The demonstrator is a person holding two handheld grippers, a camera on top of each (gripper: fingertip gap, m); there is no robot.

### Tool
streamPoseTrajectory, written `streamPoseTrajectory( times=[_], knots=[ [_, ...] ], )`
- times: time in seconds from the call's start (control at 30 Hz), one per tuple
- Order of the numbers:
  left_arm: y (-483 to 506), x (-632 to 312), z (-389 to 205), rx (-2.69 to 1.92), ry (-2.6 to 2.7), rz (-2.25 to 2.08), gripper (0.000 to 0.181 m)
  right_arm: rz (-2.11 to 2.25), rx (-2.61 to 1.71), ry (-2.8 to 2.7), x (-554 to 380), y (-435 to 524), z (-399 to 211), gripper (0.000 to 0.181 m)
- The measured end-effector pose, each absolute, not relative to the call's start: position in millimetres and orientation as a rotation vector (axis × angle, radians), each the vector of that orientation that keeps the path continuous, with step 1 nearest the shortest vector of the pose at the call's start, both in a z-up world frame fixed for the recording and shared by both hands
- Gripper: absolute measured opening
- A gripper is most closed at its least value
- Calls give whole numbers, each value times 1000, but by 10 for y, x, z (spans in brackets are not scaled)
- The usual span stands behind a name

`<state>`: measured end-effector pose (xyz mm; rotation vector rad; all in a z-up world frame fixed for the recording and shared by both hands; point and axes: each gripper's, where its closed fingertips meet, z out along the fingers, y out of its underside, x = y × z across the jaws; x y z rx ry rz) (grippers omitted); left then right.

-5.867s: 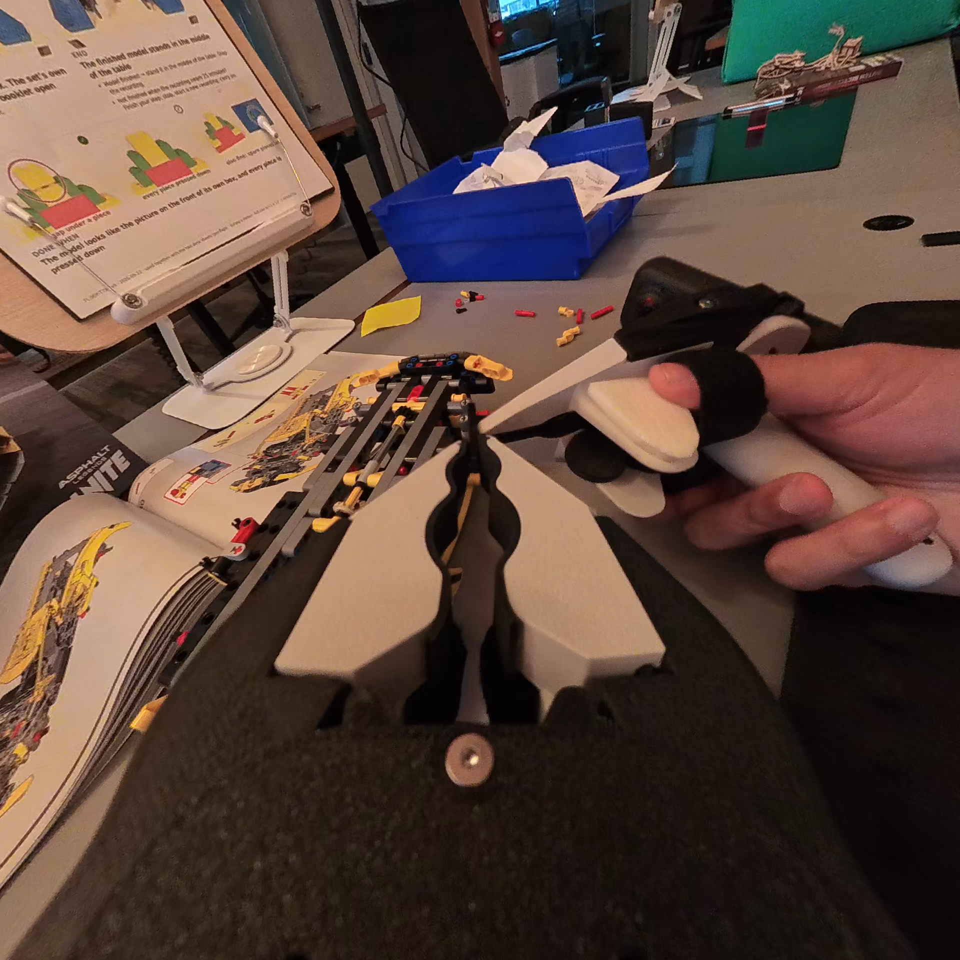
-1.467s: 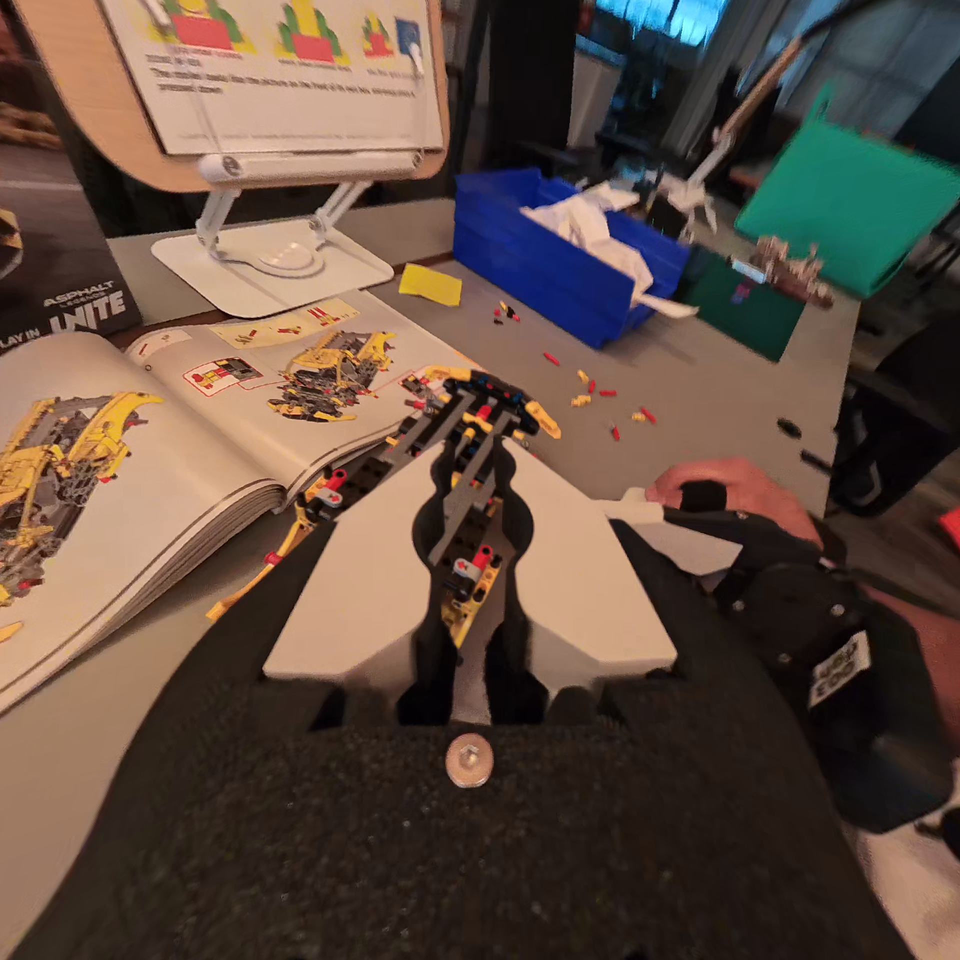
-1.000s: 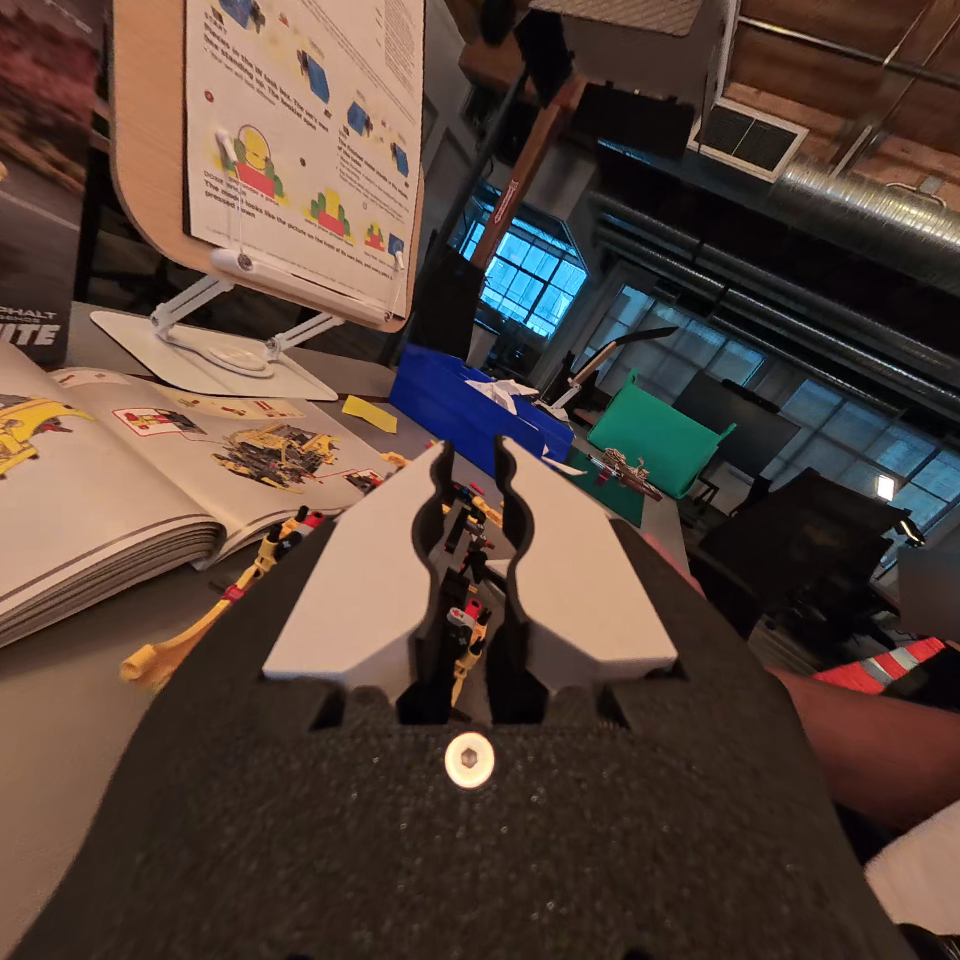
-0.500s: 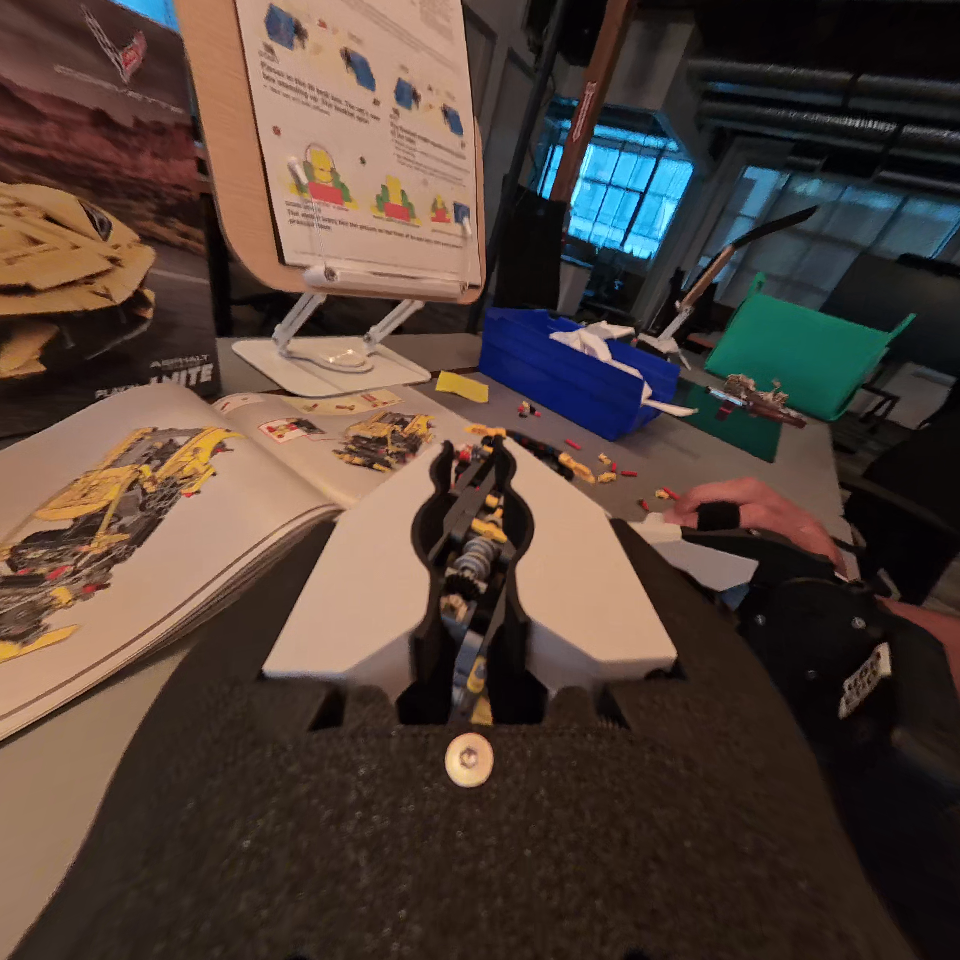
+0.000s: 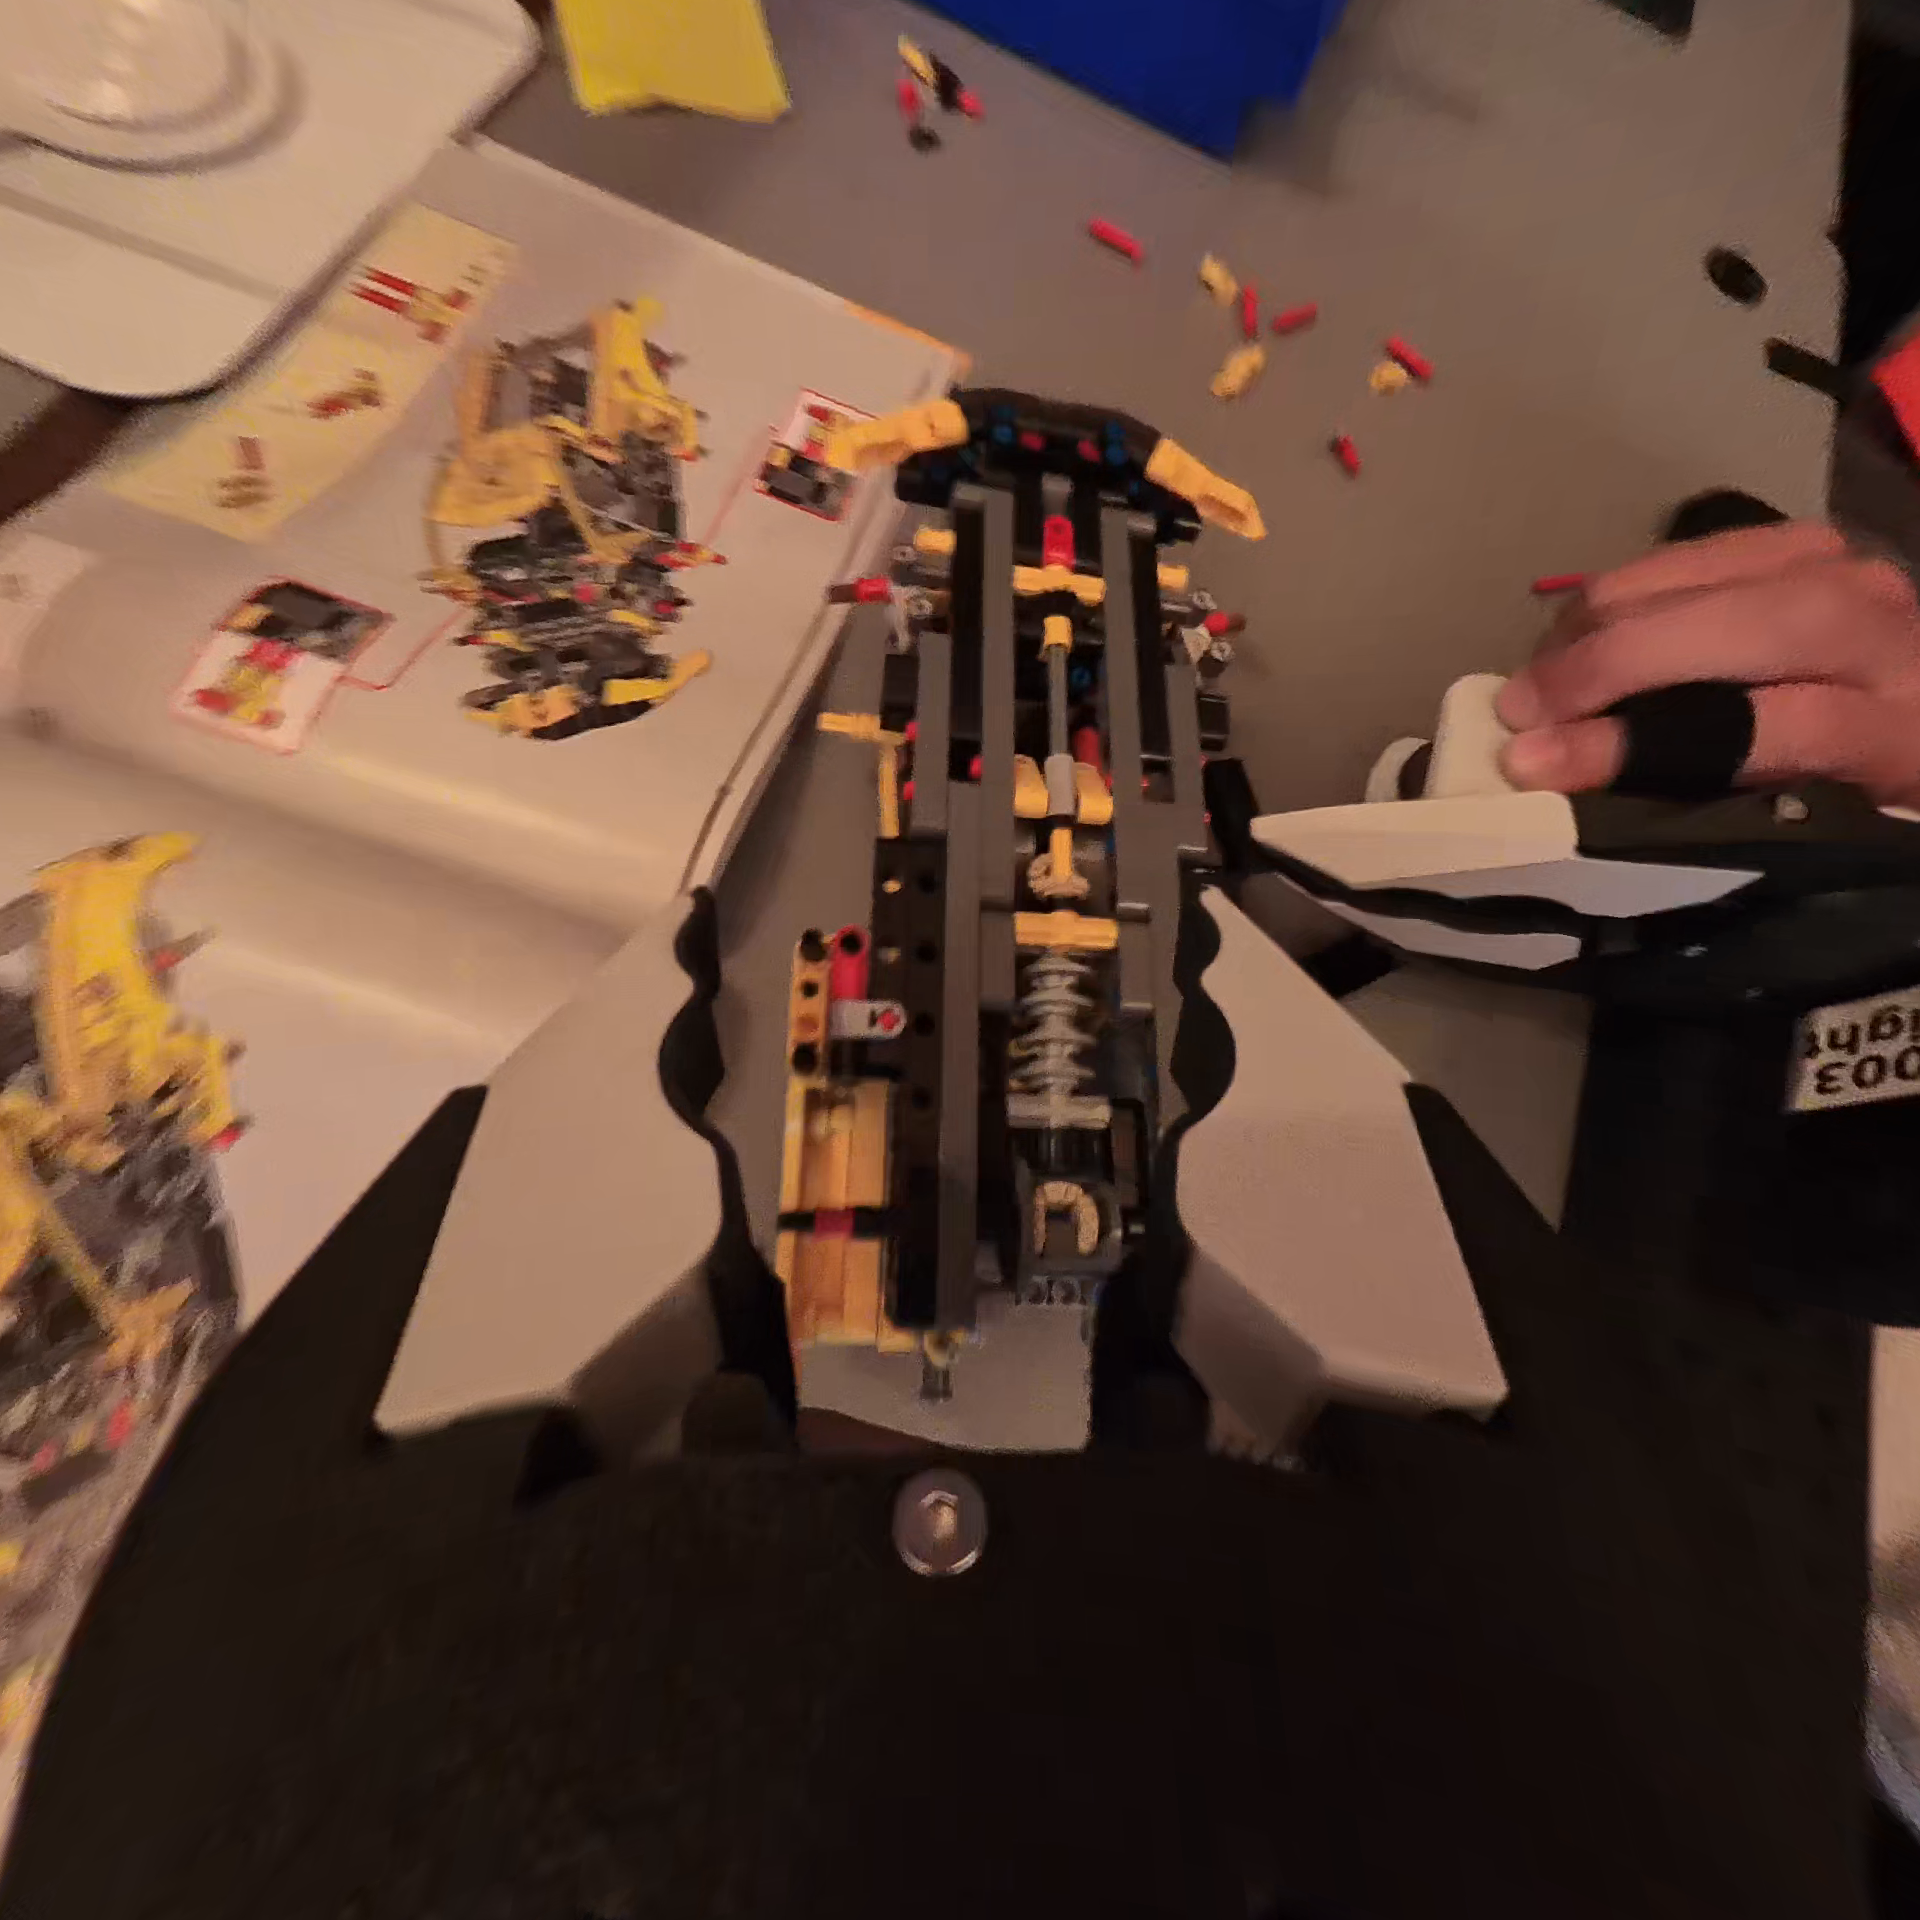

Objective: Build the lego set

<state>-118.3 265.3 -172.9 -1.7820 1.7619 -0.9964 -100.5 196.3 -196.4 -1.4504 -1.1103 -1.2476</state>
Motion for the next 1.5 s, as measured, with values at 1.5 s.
streamPoseTrajectory(
  times=[1.5],
  knots=[
    [2335, -858, -2134, -1847, 2136, -1174, 66, -1003, -1326, -1235, -859, 2071, -1979, 0]
  ],
)
